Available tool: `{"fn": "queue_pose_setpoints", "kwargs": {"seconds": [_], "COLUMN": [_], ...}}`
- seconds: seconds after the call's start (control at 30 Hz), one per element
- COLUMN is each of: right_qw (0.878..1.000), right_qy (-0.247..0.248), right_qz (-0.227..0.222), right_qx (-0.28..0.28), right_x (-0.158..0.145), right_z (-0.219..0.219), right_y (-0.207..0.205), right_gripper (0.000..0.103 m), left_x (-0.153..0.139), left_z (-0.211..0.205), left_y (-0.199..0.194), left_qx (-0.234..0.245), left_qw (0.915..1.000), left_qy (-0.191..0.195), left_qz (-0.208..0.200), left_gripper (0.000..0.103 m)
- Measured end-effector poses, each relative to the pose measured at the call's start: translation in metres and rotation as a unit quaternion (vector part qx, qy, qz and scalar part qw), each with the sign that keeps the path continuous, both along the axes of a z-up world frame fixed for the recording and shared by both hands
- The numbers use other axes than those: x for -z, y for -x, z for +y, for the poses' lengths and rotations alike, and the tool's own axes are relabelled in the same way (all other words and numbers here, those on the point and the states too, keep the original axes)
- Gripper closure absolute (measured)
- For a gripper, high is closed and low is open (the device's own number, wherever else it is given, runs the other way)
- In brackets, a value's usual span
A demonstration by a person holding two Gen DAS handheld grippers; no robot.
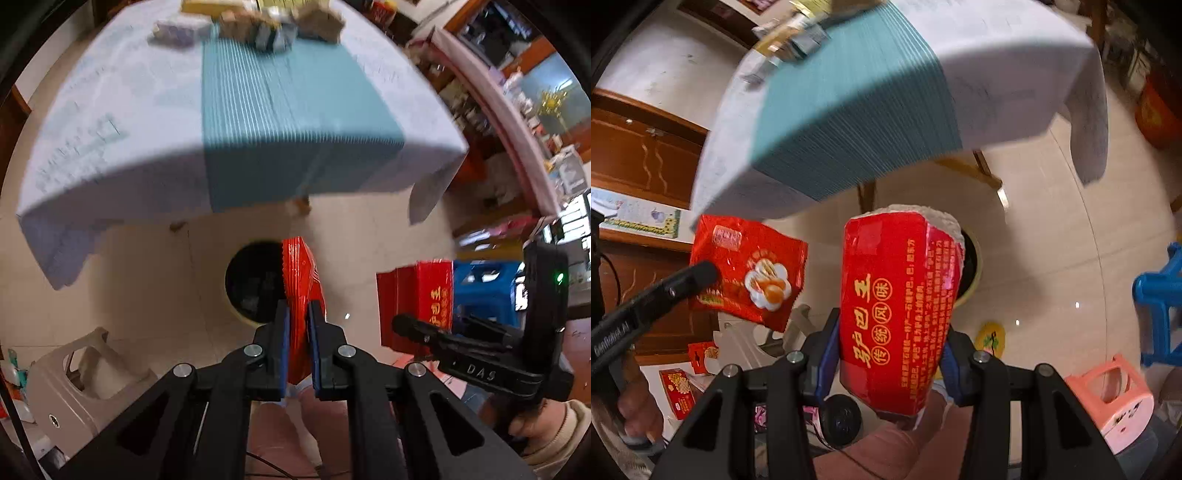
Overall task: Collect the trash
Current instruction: 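Carry both items over the black bin and open both tools to drop them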
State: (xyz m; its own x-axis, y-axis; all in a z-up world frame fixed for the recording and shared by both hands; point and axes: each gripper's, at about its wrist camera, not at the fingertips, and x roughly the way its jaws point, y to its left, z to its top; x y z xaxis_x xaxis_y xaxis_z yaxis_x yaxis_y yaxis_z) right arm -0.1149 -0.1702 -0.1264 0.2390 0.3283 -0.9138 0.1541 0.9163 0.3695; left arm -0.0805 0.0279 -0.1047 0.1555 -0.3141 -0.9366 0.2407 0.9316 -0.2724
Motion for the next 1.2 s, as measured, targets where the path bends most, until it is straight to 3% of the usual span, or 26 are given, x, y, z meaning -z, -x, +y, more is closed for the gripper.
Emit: {"fn": "queue_pose_setpoints", "kwargs": {"seconds": [0.13,0.43,0.8,0.9,0.97,1.03,1.2], "right_qw": [0.999,0.997,0.995,0.994,0.994,0.994,0.994], "right_qy": [-0.022,-0.019,-0.023,-0.02,-0.021,-0.02,-0.021], "right_qz": [0.03,0.078,0.097,0.102,0.103,0.102,0.106], "right_qx": [0.018,0.005,0.023,0.027,0.031,0.031,0.029], "right_x": [0.046,0.16,0.247,0.257,0.261,0.262,0.264], "right_z": [-0.008,0.002,-0.006,-0.011,-0.014,-0.016,-0.016], "right_y": [-0.003,-0.028,-0.062,-0.067,-0.07,-0.072,-0.076], "right_gripper": [0.056,0.056,0.056,0.056,0.055,0.055,0.054], "left_x": [0.049,0.166,0.254,0.267,0.274,0.275,0.274], "left_z": [-0.014,-0.034,-0.054,-0.056,-0.055,-0.05,-0.045], "left_y": [0.003,-0.016,-0.06,-0.067,-0.07,-0.071,-0.072], "left_qx": [0.002,-0.014,-0.02,-0.023,-0.028,-0.039,-0.049], "left_qw": [0.9996,0.997,0.9949,0.9945,0.9943,0.9939,0.9917], "left_qy": [-0.015,-0.034,-0.055,-0.059,-0.061,-0.067,-0.092], "left_qz": [0.022,0.068,0.083,0.083,0.083,0.079,0.076], "left_gripper": [0.095,0.095,0.091,0.077,0.057,0.047,0.046]}}
